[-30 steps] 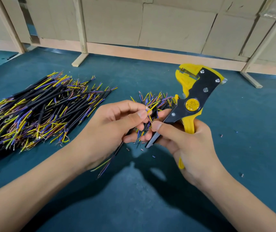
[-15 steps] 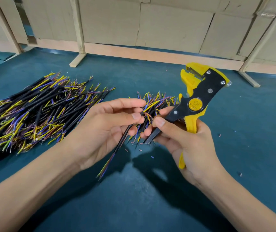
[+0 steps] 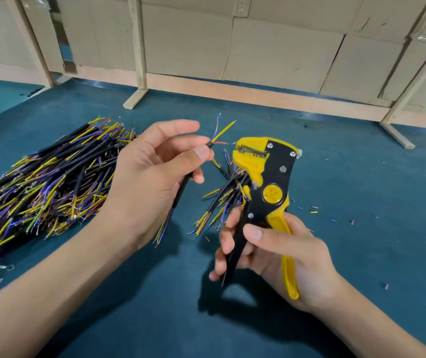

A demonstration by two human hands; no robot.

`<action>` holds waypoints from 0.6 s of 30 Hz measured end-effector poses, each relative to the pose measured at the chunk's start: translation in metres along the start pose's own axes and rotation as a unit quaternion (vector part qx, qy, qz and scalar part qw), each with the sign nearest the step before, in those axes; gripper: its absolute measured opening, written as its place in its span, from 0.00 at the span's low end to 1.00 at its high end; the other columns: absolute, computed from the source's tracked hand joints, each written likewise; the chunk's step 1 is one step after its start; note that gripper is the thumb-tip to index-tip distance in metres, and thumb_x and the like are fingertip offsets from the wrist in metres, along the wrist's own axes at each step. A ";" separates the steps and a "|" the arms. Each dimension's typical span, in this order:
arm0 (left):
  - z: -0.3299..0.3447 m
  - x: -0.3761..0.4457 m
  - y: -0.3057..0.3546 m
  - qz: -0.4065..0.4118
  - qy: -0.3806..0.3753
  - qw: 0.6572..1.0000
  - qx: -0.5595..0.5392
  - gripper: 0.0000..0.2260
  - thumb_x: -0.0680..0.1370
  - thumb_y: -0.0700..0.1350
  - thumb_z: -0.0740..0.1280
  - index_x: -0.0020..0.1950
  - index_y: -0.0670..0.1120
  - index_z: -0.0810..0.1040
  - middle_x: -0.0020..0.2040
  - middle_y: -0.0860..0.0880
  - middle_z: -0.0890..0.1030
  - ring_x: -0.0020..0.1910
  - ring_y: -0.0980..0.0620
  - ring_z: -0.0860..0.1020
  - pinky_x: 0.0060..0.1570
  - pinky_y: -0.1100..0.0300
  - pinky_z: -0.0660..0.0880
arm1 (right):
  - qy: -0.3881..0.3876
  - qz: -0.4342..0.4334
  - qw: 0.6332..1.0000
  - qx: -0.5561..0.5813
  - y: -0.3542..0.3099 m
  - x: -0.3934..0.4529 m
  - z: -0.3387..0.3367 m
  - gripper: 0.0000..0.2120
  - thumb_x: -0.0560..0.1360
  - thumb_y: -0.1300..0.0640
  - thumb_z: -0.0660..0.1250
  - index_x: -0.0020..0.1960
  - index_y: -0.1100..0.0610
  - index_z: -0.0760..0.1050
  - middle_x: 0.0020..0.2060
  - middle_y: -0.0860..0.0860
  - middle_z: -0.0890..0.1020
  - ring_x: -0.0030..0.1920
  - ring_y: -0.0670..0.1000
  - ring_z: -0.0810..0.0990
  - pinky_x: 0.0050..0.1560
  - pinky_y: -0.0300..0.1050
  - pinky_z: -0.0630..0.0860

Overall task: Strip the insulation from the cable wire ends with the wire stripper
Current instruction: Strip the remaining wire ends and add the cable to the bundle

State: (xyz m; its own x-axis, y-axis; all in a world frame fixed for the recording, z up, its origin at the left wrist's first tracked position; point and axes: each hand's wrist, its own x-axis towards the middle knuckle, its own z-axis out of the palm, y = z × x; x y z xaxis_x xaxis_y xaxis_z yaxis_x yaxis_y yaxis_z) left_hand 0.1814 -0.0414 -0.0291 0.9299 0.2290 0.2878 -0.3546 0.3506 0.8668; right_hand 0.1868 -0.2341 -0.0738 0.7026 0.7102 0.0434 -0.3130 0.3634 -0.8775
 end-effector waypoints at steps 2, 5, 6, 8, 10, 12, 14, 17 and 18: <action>-0.002 0.001 0.000 0.004 -0.001 1.000 0.015 0.14 0.70 0.34 0.73 0.53 0.45 0.80 0.44 0.46 0.85 0.43 0.43 0.79 0.35 0.61 0.73 | -0.014 0.010 1.000 0.000 0.000 0.000 0.000 0.18 0.72 0.56 0.77 0.55 0.63 0.77 0.42 0.62 0.79 0.41 0.65 0.80 0.49 0.69 0.77; -0.005 0.002 0.000 0.011 -0.008 0.999 0.035 0.13 0.70 0.36 0.73 0.54 0.45 0.80 0.45 0.45 0.85 0.43 0.41 0.79 0.37 0.60 0.74 | -0.025 0.016 1.000 0.002 0.001 -0.001 -0.002 0.17 0.73 0.56 0.76 0.56 0.63 0.76 0.42 0.62 0.79 0.41 0.65 0.80 0.50 0.69 0.77; -0.006 0.003 0.000 0.014 -0.015 0.999 0.045 0.14 0.70 0.36 0.73 0.54 0.45 0.80 0.45 0.45 0.85 0.43 0.40 0.79 0.37 0.60 0.74 | -0.027 0.017 1.000 0.001 0.002 -0.001 -0.003 0.17 0.73 0.56 0.76 0.56 0.63 0.76 0.42 0.62 0.79 0.41 0.65 0.80 0.50 0.69 0.77; -0.007 0.003 -0.001 0.013 -0.035 0.998 0.058 0.15 0.71 0.37 0.73 0.56 0.45 0.79 0.46 0.45 0.86 0.43 0.39 0.79 0.39 0.60 0.75 | -0.027 0.019 0.999 -0.003 0.002 0.000 -0.004 0.17 0.73 0.56 0.76 0.56 0.63 0.76 0.42 0.62 0.79 0.41 0.65 0.80 0.50 0.69 0.77; -0.007 0.002 -0.001 0.007 -0.047 0.998 0.052 0.16 0.71 0.37 0.73 0.57 0.45 0.78 0.46 0.45 0.86 0.43 0.39 0.79 0.39 0.61 0.75 | -0.028 0.019 0.999 -0.003 0.003 0.001 -0.004 0.17 0.73 0.56 0.76 0.56 0.63 0.76 0.43 0.62 0.79 0.42 0.65 0.80 0.50 0.69 0.76; -0.006 0.002 -0.002 0.005 -0.052 0.998 0.047 0.16 0.71 0.37 0.73 0.58 0.44 0.78 0.46 0.46 0.86 0.43 0.38 0.78 0.38 0.62 0.75 | -0.029 0.019 0.999 0.000 0.003 0.001 -0.005 0.17 0.73 0.56 0.76 0.56 0.63 0.76 0.43 0.62 0.79 0.42 0.65 0.80 0.50 0.68 0.77; -0.006 0.002 -0.002 0.007 -0.054 0.997 0.049 0.17 0.71 0.37 0.73 0.58 0.45 0.78 0.46 0.46 0.86 0.43 0.37 0.78 0.38 0.61 0.75 | -0.030 0.020 0.999 0.001 0.004 0.000 -0.005 0.18 0.73 0.56 0.76 0.57 0.63 0.76 0.43 0.62 0.79 0.42 0.65 0.80 0.50 0.68 0.76; -0.007 0.002 -0.003 0.008 -0.055 0.997 0.058 0.17 0.71 0.37 0.74 0.58 0.46 0.78 0.47 0.45 0.86 0.43 0.37 0.79 0.38 0.61 0.75 | -0.038 0.020 0.999 -0.001 0.005 0.000 -0.006 0.17 0.73 0.57 0.75 0.57 0.63 0.75 0.43 0.62 0.79 0.42 0.66 0.80 0.51 0.70 0.76; -0.007 0.002 -0.003 0.009 -0.056 0.997 0.061 0.17 0.71 0.37 0.74 0.58 0.46 0.78 0.47 0.45 0.86 0.43 0.38 0.79 0.38 0.61 0.75 | -0.040 0.019 0.999 -0.003 0.004 0.000 -0.006 0.17 0.73 0.57 0.75 0.57 0.63 0.75 0.43 0.62 0.79 0.42 0.66 0.80 0.51 0.70 0.75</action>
State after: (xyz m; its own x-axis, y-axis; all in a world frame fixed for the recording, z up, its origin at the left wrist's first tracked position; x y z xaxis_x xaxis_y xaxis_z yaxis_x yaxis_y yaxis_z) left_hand 0.1834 -0.0359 -0.0339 0.9309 0.1288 0.3419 -0.3635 0.2325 0.9021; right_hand 0.1889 -0.2363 -0.0806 0.6369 0.7695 0.0472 -0.3351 0.3314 -0.8820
